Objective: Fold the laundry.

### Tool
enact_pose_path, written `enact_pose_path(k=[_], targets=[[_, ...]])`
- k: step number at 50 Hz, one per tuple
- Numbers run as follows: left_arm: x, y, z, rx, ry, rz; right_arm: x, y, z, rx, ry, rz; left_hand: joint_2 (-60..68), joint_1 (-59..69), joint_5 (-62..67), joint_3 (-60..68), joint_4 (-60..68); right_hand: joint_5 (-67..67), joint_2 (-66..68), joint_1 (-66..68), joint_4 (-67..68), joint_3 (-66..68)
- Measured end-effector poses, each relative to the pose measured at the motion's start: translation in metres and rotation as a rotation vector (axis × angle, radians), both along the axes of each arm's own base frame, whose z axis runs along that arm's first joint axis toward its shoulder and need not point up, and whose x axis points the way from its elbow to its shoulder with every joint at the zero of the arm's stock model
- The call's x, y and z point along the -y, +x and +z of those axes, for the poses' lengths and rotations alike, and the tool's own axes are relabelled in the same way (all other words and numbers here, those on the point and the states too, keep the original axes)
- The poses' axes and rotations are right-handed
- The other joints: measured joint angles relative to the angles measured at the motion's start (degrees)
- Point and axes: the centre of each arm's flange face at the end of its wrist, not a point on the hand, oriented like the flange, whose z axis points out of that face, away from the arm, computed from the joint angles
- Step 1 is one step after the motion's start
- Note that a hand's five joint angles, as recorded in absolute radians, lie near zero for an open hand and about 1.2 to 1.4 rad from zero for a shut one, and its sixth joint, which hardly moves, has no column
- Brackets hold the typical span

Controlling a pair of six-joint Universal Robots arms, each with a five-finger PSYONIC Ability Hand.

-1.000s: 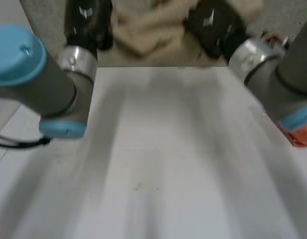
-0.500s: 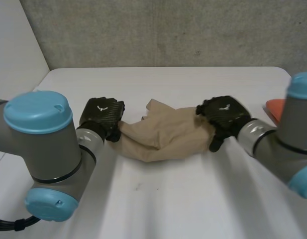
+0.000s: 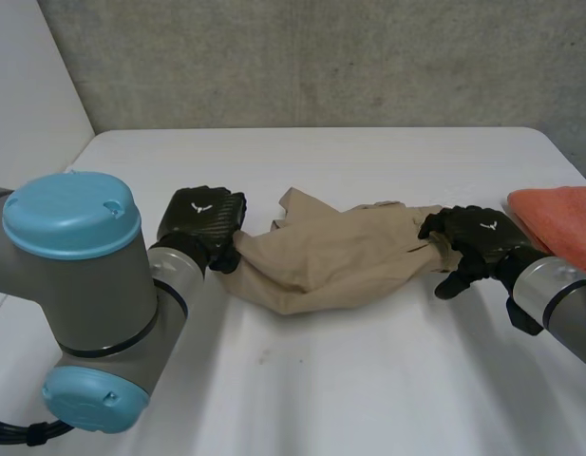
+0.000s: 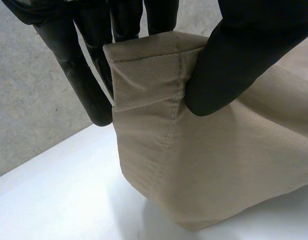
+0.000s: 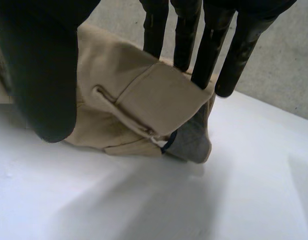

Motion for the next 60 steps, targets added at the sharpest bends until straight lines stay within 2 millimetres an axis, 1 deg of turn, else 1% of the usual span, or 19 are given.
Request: enact_pose_path(k=[2,5,7,13,17,18,20,21,22,25,32,36,41,47,52,55,56,58,60], targets=[[0.000,0.000,0.000,0.001,0.001,-0.001,0.004,0.001,-0.002,0.001,-0.016,0.001,0.00,0.00,0.00,0.00,0.00,2.79,3.94,2.62,3.05,3.10],[0.000,0.000,-0.001,0.002,0.003,0.000,0.009,0.005,-0.005,0.000,-0.037,0.008,0.00,0.00,0.00,0.00,0.00,29.87,32.31,26.04,30.87,30.59],[0.000,0.000,-0.001,0.001,0.002,0.002,0.013,0.008,-0.004,0.000,-0.055,0.015,0.00,0.00,0.00,0.00,0.00,36.93,39.61,31.12,38.01,37.27],[0.003,0.001,0.009,-0.013,-0.023,0.009,0.021,0.014,0.019,-0.009,-0.148,0.031,0.00,0.00,0.00,0.00,0.00,38.64,40.86,31.83,40.27,39.36],[0.002,0.007,0.049,-0.074,-0.123,0.020,0.017,0.014,0.088,-0.037,-0.333,0.040,0.00,0.00,0.00,0.00,0.00,38.64,40.86,31.88,40.27,39.36],[0.001,0.010,0.070,-0.107,-0.174,0.025,0.012,0.012,0.119,-0.050,-0.408,0.039,0.00,0.00,0.00,0.00,0.00,38.64,40.86,32.06,40.28,39.36],[-0.001,0.013,0.084,-0.130,-0.210,0.028,0.007,0.011,0.140,-0.058,-0.451,0.038,0.00,0.00,0.00,0.00,0.00,38.64,40.86,32.06,40.31,39.36],[-0.004,0.017,0.104,-0.163,-0.260,0.031,0.001,0.009,0.164,-0.065,-0.496,0.035,0.00,0.00,0.00,0.00,0.00,38.64,40.86,32.06,40.39,39.36],[-0.006,0.019,0.111,-0.175,-0.279,0.033,0.000,0.009,0.170,-0.066,-0.506,0.034,0.00,0.00,0.00,0.00,0.00,38.64,40.86,32.06,40.39,39.36],[-0.016,0.030,0.152,-0.244,-0.382,0.041,-0.013,0.006,0.219,-0.076,-0.574,0.029,0.00,0.00,0.00,0.00,0.01,38.65,40.86,32.06,40.40,39.36],[-0.029,0.043,0.202,-0.312,-0.520,0.053,-0.023,0.003,0.269,-0.103,-0.622,0.018,0.00,0.00,0.00,0.00,0.01,38.65,40.86,32.06,40.48,39.46],[-0.026,0.042,0.207,-0.290,-0.543,0.059,-0.016,0.005,0.268,-0.124,-0.593,0.015,0.00,0.00,0.00,0.01,0.01,38.65,40.86,32.06,40.50,39.74],[-0.009,0.033,0.190,-0.201,-0.522,0.066,-0.002,0.013,0.247,-0.153,-0.514,0.035,0.00,0.00,0.00,0.00,0.01,38.65,40.86,32.06,40.50,39.74],[0.032,0.013,0.138,-0.071,-0.421,0.069,0.019,0.038,0.193,-0.201,-0.375,0.095,0.04,0.00,0.00,0.02,0.01,38.65,40.86,32.06,40.50,40.26],[0.077,0.005,0.108,-0.029,-0.382,0.101,0.047,0.051,0.159,-0.266,-0.352,0.072,0.08,0.00,0.00,0.08,0.01,38.76,40.86,32.06,40.50,40.26],[0.105,0.000,0.111,-0.048,-0.422,0.125,0.067,0.060,0.159,-0.273,-0.439,0.030,0.08,0.00,0.00,0.08,0.01,38.77,40.86,32.06,40.50,40.26],[0.105,0.000,0.111,-0.048,-0.422,0.125,0.067,0.060,0.159,-0.273,-0.439,0.030,0.08,0.00,0.00,0.08,0.01,38.77,40.86,32.06,40.50,40.26],[0.119,-0.003,0.122,-0.076,-0.471,0.138,0.076,0.068,0.170,-0.252,-0.535,0.002,0.08,0.00,0.00,0.09,0.01,38.77,40.86,32.06,40.50,40.26],[0.132,-0.005,0.150,-0.138,-0.573,0.155,0.085,0.079,0.199,-0.190,-0.717,-0.042,0.08,0.00,0.00,0.09,0.01,38.77,40.86,32.07,40.50,40.26]])
